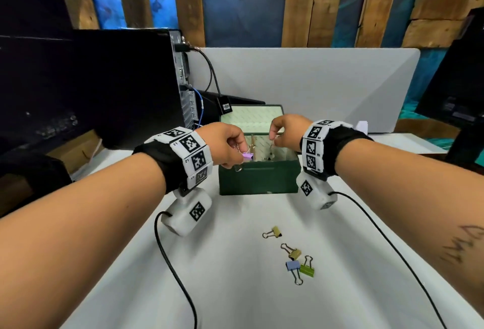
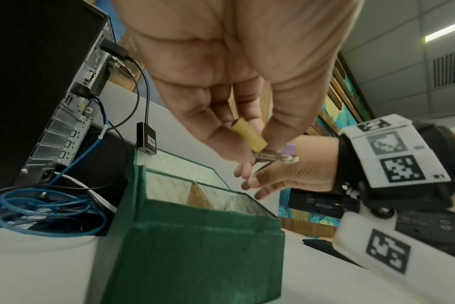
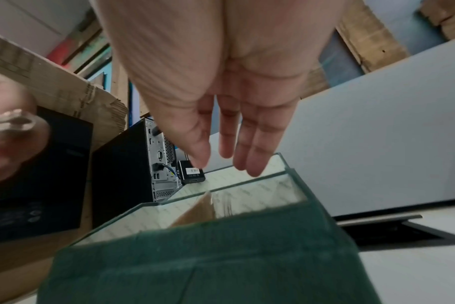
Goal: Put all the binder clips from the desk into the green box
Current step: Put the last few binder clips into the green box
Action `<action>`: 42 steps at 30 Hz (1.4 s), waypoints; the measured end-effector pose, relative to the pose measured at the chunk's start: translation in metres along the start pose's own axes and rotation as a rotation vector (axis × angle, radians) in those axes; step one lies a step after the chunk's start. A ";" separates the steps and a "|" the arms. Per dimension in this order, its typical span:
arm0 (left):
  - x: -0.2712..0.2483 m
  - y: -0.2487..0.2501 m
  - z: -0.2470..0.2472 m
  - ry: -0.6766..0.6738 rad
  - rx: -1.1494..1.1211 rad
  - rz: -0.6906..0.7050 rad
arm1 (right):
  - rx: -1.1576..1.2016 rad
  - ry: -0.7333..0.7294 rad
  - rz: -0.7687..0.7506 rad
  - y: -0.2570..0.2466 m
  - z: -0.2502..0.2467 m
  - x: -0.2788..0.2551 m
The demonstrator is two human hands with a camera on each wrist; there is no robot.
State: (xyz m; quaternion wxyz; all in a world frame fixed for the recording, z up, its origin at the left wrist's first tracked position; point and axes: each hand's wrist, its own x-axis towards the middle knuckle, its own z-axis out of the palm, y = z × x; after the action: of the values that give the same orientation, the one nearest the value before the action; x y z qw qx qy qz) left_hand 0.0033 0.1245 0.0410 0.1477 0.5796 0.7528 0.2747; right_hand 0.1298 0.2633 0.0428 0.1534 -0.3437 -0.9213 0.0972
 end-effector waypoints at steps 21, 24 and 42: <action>0.071 0.016 0.047 0.152 0.155 0.006 | -0.095 -0.224 -0.175 0.041 -0.006 -0.120; 0.053 0.017 0.044 0.154 0.143 0.078 | -0.084 -0.292 -0.194 0.036 -0.001 -0.125; -0.020 0.015 0.104 -0.515 0.593 0.208 | -0.165 -0.666 -0.209 0.021 0.036 -0.146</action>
State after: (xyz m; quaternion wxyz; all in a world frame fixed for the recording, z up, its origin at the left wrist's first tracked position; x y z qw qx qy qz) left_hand 0.0768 0.1331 -0.0362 0.1295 0.7201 0.6750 -0.0950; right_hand 0.2347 0.1797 -0.0280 -0.1746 -0.2083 -0.9557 0.1130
